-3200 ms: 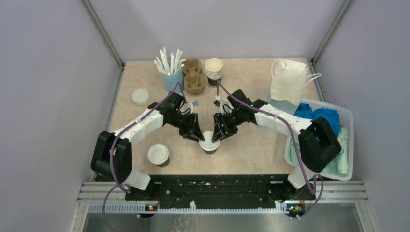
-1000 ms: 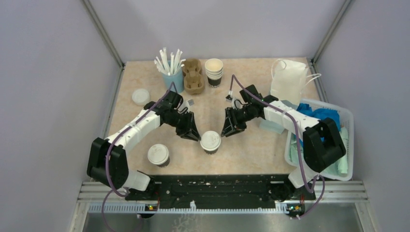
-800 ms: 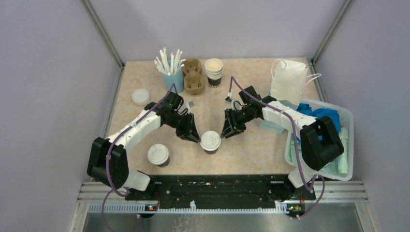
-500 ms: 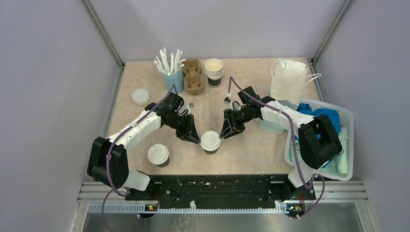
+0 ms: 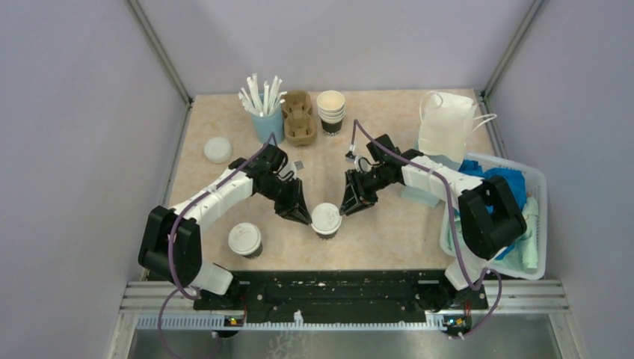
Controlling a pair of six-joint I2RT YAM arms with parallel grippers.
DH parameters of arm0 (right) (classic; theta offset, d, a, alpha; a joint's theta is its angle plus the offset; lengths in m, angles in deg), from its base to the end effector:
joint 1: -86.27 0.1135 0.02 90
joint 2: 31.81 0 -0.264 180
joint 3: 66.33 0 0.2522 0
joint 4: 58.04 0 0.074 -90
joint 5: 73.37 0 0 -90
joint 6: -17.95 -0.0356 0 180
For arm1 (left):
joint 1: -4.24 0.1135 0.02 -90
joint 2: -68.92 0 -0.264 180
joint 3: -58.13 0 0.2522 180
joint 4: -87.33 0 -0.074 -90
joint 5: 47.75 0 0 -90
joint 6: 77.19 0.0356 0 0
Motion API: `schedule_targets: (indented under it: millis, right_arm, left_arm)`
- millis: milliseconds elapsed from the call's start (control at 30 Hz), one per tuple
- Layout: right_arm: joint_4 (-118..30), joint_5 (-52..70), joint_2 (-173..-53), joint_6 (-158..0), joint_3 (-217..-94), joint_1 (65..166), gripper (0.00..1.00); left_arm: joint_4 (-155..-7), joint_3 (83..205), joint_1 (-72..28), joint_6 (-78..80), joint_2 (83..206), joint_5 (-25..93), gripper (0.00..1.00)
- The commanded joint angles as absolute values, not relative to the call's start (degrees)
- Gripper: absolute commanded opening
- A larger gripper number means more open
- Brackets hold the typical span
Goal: Pack the takeout coffee
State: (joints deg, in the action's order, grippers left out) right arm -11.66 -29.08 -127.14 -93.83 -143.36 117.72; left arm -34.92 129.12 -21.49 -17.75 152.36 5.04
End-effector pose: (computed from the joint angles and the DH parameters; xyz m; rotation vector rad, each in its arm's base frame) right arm 0.2650 0.1920 0.2078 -0.5011 2.7730 1.3394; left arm 0.2346 -0.1369 0.2251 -0.0484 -2.9292 1.1089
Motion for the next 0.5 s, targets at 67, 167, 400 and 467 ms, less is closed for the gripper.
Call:
schedule_targets:
  millis: [67, 167, 400, 467]
  right_arm:
    - [-10.14, -21.96, -129.05, -91.25, -142.79, 119.38, 0.35]
    - [-10.15, -18.12, -129.49, -90.99, -141.51, 119.37, 0.35]
    - [-10.88, -12.74, -129.77, -90.63, -139.07, 119.47, 0.35]
    - [-10.8, -14.51, -129.37, -90.5, -140.33, 119.38, 0.36]
  left_arm:
    - [-30.96, 129.25, -26.03, -16.92, 156.84, 14.63, 0.2]
    - [-30.74, 127.5, -26.6, -16.98, 157.11, 17.55, 0.19]
    - [-28.99, 124.97, -27.31, -16.02, 158.12, 24.77, 0.19]
    - [-29.27, 126.28, -27.4, -16.35, 157.54, 22.95, 0.2]
